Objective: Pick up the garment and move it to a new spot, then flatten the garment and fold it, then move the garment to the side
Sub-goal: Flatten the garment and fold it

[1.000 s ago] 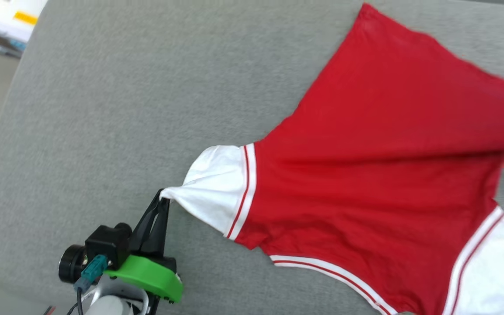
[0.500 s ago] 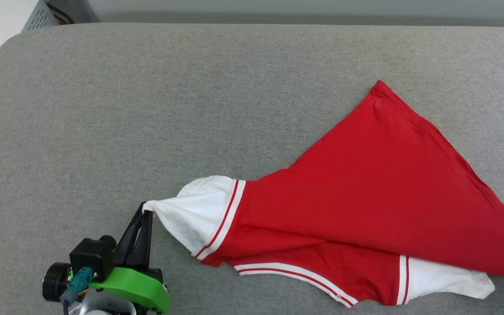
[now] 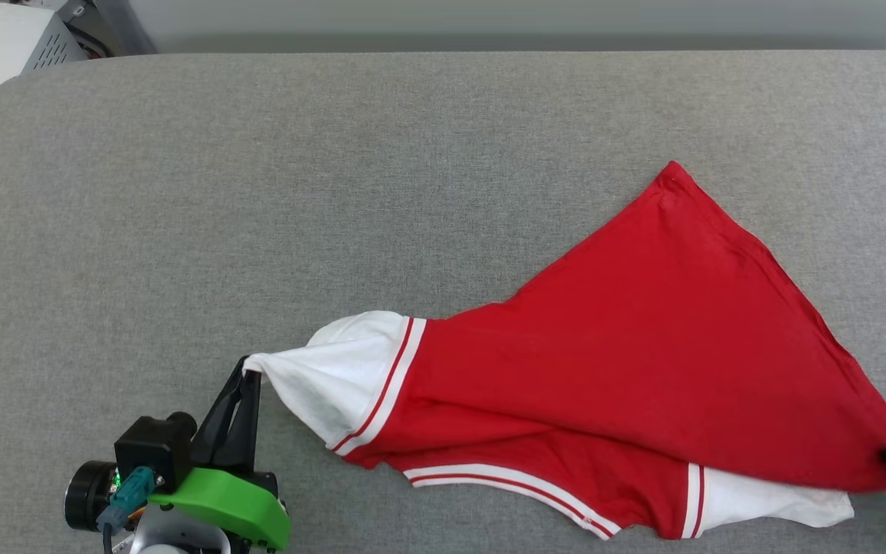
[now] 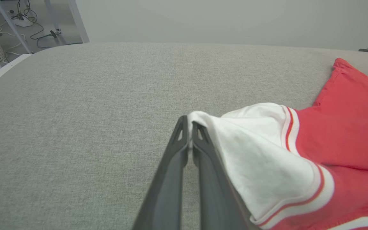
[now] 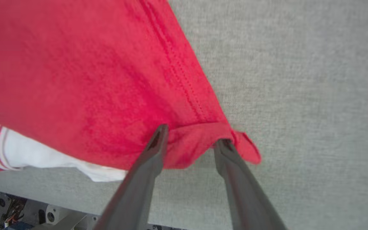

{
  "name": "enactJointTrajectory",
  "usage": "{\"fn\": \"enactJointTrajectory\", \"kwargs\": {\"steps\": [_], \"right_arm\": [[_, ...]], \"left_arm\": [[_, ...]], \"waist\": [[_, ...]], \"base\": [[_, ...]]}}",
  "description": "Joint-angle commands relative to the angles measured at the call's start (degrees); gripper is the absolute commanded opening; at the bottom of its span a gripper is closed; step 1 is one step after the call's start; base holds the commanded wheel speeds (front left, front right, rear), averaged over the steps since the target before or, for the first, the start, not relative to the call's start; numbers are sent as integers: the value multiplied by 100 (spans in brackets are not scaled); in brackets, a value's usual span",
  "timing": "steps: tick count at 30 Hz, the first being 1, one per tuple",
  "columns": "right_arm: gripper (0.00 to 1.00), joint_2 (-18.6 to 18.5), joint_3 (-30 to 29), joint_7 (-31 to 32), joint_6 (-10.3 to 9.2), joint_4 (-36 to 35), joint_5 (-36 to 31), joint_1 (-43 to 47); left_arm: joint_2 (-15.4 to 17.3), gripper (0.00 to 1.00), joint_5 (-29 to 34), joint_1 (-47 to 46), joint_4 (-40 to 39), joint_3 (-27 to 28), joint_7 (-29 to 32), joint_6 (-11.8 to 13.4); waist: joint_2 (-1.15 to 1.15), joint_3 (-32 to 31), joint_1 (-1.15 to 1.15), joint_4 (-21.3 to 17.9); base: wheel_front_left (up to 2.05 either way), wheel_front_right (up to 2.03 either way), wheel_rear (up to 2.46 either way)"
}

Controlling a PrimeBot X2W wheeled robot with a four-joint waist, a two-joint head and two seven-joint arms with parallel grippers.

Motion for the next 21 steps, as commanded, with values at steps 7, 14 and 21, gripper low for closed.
{"fn": "enactJointTrajectory", "kwargs": {"steps": [7,14,21], "right_arm": [[100,-546,-435,-28,-11,-1063,82,-877],[100,-664,-58,550,-11,-1507,-86,-2228],[100,-466,1065,1689,-11,-708,-468,-3864]], "left_arm": [[35,0,-45,14,-105,-4,-32,32],[-38,0,63,-268,-297,-145,6,12],[-177,0,176,-693,-344,-310,-28,-91]], "waist": [[0,43,0,142],[0,441,0,425],[0,931,0,784]], "base": [[0,0,0],[0,0,0],[0,0,0]]}}
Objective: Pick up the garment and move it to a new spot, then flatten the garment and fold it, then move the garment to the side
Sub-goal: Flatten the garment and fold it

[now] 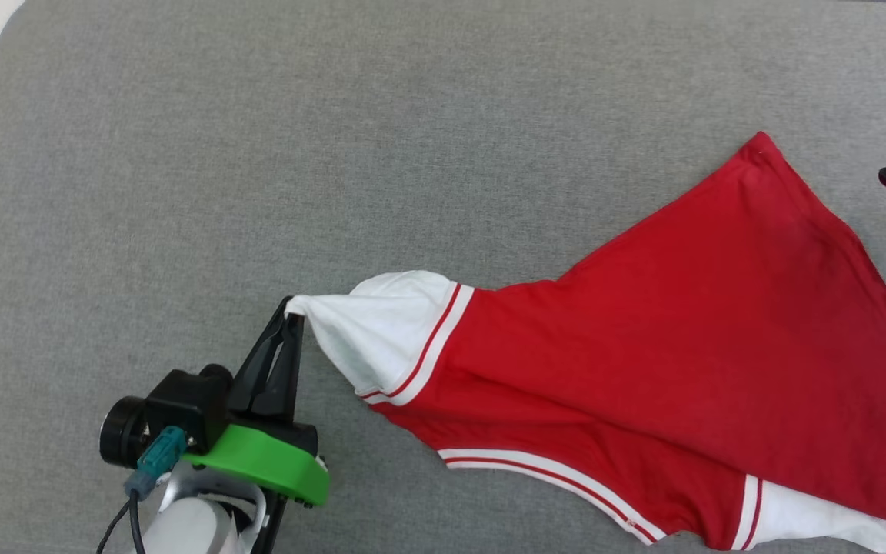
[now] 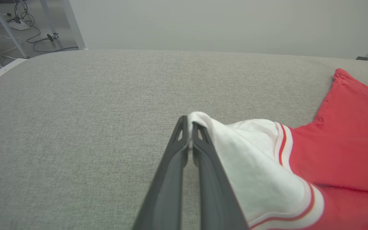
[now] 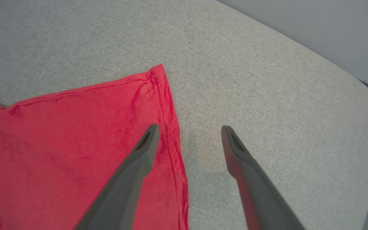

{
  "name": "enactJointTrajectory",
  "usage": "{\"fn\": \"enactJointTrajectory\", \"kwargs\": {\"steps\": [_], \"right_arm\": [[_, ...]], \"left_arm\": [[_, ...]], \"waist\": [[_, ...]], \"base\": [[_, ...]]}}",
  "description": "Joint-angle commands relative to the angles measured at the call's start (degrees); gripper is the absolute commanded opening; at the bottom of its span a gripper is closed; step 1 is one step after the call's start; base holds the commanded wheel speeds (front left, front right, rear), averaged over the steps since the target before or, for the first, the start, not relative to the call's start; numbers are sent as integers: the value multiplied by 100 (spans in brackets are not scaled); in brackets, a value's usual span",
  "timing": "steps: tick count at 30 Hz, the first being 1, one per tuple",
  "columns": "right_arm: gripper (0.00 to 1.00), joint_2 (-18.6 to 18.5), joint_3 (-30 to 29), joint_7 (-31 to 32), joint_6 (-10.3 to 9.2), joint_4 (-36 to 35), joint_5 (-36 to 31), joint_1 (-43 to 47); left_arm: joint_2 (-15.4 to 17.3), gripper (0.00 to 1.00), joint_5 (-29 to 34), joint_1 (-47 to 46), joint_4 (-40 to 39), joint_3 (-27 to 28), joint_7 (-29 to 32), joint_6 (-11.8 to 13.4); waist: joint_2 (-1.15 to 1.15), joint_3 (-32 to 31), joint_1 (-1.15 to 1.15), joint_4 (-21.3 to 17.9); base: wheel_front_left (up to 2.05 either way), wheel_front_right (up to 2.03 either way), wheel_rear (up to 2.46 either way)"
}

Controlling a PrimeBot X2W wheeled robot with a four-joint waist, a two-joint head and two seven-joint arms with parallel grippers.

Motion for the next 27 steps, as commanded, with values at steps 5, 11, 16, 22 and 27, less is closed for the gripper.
{"fn": "enactJointTrajectory", "kwargs": {"steps": [5,11,16,22,27], "right_arm": [[100,298,677,332,-5,811,-307,-891],[100,601,1103,35,-5,1825,-586,-1402],[100,860,1460,-224,-5,2574,-521,-1269],[0,741,1920,-559,-5,2818,-187,-1049],[0,536,1990,-1500,-5,2614,-15,-1138]], "left_arm": [[-189,0,108,-406,63,-152,-84,-135],[-339,0,140,-654,193,-208,-169,-232],[-425,0,148,-734,334,-199,-224,-285],[-483,0,146,-701,498,-146,-263,-322],[-459,0,175,-679,606,-78,-278,-372]], "waist": [[0,582,0,558],[0,872,0,747],[0,953,0,812],[0,857,0,752],[0,584,0,606]], "base": [[0,0,0],[0,0,0],[0,0,0],[0,0,0],[0,0,0]]}}
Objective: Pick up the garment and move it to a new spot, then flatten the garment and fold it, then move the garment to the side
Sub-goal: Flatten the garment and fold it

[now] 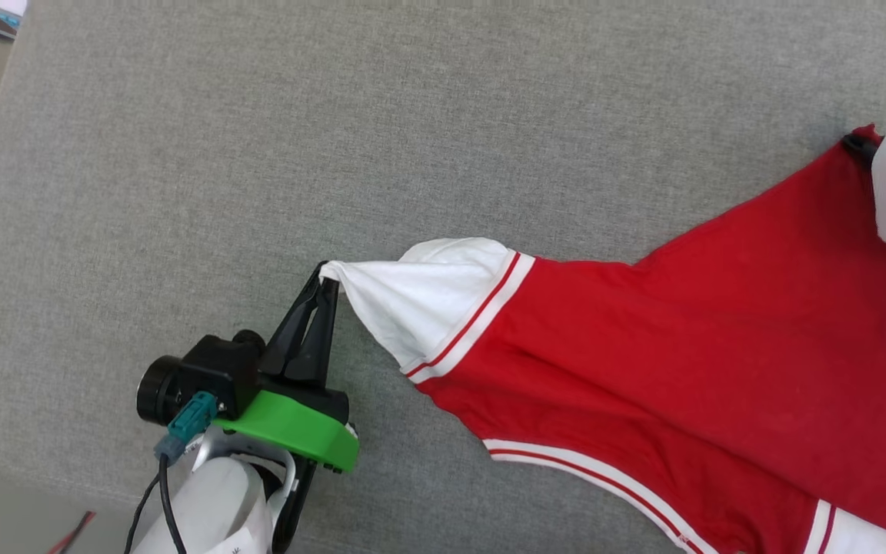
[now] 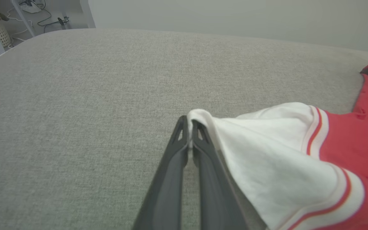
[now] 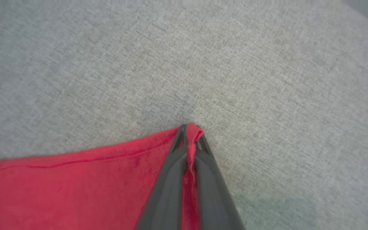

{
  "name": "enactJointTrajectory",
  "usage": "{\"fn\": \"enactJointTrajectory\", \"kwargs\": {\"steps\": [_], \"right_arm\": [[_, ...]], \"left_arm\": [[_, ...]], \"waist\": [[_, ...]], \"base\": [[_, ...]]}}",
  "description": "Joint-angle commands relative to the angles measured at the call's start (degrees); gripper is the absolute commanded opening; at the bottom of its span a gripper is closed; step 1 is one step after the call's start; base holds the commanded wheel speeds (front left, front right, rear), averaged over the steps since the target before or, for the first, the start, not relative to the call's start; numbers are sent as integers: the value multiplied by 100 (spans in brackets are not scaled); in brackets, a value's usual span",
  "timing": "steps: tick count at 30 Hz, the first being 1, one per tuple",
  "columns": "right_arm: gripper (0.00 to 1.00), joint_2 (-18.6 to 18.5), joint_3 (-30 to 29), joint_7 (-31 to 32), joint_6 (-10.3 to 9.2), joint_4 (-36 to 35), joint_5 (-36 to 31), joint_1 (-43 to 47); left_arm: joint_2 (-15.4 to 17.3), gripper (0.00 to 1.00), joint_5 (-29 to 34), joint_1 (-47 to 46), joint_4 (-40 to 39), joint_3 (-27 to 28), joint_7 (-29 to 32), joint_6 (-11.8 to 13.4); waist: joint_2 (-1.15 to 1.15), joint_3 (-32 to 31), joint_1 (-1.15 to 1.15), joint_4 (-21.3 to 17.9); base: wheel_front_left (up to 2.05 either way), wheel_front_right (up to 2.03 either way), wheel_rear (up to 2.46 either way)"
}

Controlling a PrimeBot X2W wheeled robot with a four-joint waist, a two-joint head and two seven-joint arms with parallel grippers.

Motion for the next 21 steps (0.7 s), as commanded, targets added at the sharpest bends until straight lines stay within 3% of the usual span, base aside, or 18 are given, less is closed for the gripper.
{"fn": "enactJointTrajectory", "kwargs": {"steps": [1,6,12,21], "right_arm": [[0,23,97,-259,2,58,41,258],[0,-128,-55,-1450,2,-261,101,291],[0,-282,-494,-2456,2,-679,109,513],[0,150,-1270,-2924,2,-1524,-316,769]], "left_arm": [[10,0,96,-38,28,56,-30,-26],[88,0,150,-11,44,195,-37,-25],[243,0,238,-273,-206,438,-39,-6],[579,0,402,-1830,-519,664,311,-217]], "waist": [[0,-243,0,-136],[0,-697,0,-333],[0,-1095,0,-552],[0,-1152,0,-948]], "base": [[0,0,0],[0,0,0],[0,0,0],[0,0,0]]}}
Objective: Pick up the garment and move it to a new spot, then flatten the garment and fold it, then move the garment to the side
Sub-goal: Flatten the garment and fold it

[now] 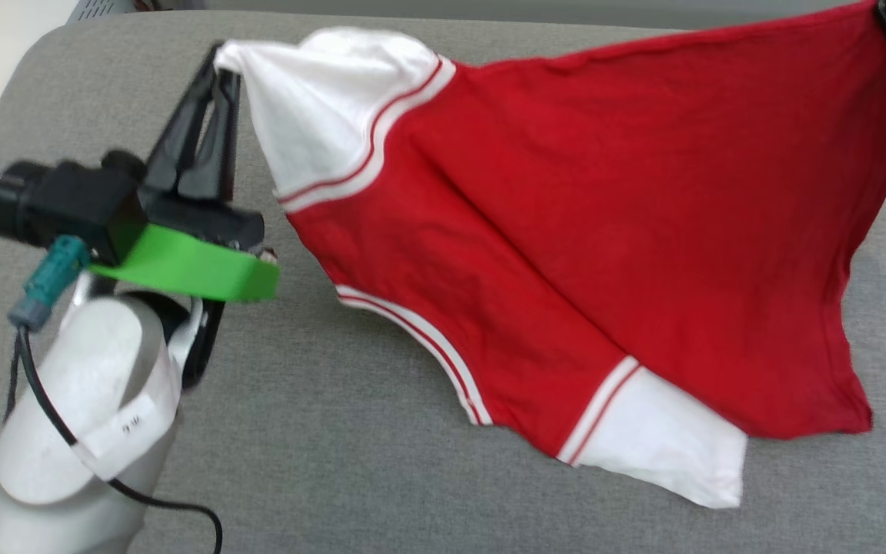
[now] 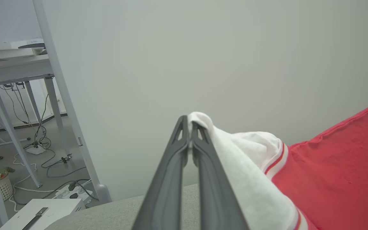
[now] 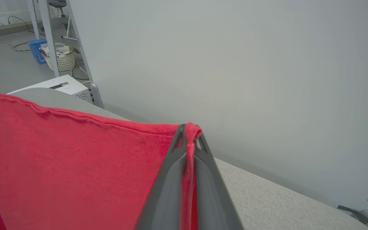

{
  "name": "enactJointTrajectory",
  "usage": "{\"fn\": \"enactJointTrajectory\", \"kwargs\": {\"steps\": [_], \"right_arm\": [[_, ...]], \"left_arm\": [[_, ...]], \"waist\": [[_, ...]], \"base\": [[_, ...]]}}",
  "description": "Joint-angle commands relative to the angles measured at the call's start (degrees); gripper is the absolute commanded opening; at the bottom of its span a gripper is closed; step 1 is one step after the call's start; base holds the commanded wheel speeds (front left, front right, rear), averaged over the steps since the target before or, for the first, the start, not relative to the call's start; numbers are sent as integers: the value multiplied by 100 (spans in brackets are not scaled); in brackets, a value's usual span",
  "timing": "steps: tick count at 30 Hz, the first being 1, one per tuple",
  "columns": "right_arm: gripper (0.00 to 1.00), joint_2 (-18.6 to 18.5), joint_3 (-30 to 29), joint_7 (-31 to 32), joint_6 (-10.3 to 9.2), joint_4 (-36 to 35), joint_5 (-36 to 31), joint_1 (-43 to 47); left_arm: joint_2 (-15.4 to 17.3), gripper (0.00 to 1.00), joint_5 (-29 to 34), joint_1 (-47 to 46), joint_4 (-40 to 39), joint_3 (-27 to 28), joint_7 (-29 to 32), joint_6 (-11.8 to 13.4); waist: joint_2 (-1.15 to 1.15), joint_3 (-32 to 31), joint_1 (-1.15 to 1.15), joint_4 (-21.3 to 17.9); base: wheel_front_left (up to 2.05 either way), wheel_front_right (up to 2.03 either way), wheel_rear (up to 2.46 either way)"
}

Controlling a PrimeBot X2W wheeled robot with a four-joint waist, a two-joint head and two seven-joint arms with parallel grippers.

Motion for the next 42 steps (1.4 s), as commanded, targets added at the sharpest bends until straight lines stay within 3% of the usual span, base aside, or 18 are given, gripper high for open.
{"fn": "enactJointTrajectory", "kwargs": {"steps": [1,7,13,20,26,34,42], "right_arm": [[0,78,-104,0,-4,-100,-113,-10],[0,370,-512,225,-4,-309,-581,-647],[0,630,-712,447,-4,-21,-1004,-2030],[0,856,-563,412,-4,817,-1557,-4052],[0,946,-212,212,-4,1708,-1921,-5508],[0,1141,221,-263,-4,2763,-1996,-6268],[0,1275,873,-866,-4,3391,-1684,-5544]], "left_arm": [[31,0,41,-354,-38,21,75,-76],[172,0,109,-1899,172,32,442,-443],[149,0,131,-3818,732,-35,751,-759],[63,0,192,-6144,1781,-182,829,-924],[120,0,219,-7550,2655,-437,677,-972],[257,0,-53,-8111,3617,-863,314,-981],[335,0,-577,-7136,4126,-1324,-160,-982]], "waist": [[0,1,0,-205],[0,430,0,-392],[0,1044,0,-504],[0,1595,0,-547],[0,1894,0,-579],[0,2181,0,-581],[0,2038,0,-545]], "base": [[0,0,0],[0,0,0],[0,0,0],[0,0,0],[0,0,0],[0,0,0],[0,0,0]]}}
